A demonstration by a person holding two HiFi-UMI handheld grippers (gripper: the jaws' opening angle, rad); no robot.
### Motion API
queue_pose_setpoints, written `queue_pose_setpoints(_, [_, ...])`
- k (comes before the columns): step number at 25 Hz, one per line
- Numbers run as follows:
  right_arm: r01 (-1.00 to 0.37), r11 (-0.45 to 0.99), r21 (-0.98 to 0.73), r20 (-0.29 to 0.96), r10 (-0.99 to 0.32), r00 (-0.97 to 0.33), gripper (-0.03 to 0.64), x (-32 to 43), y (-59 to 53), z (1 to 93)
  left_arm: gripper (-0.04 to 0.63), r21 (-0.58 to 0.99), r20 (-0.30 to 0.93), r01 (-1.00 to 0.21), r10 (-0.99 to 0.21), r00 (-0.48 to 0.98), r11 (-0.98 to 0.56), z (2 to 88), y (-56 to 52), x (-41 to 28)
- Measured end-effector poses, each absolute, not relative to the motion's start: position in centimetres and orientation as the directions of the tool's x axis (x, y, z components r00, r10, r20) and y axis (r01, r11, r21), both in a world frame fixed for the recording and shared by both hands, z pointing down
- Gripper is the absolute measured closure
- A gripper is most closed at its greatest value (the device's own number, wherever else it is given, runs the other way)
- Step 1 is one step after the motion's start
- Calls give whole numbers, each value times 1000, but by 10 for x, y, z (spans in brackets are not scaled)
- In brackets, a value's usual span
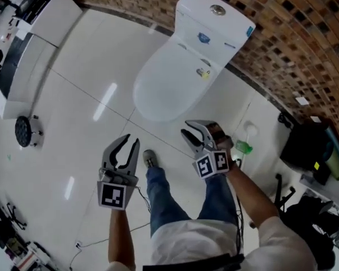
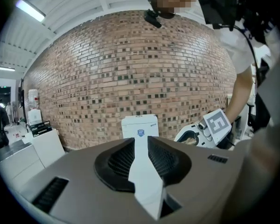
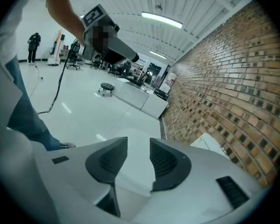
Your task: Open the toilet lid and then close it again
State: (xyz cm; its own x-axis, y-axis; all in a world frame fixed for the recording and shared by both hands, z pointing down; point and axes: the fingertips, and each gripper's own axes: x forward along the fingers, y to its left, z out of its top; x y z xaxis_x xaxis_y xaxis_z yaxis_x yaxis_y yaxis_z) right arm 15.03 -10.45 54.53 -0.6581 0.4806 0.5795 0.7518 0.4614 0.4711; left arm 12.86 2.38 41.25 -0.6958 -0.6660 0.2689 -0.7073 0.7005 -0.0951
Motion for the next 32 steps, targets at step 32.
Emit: queue_pose_setpoints(32, [807, 432, 402, 763, 328, -556, 379, 95, -21, 697, 398, 840, 99, -436, -882, -461, 322, 658, 117, 83])
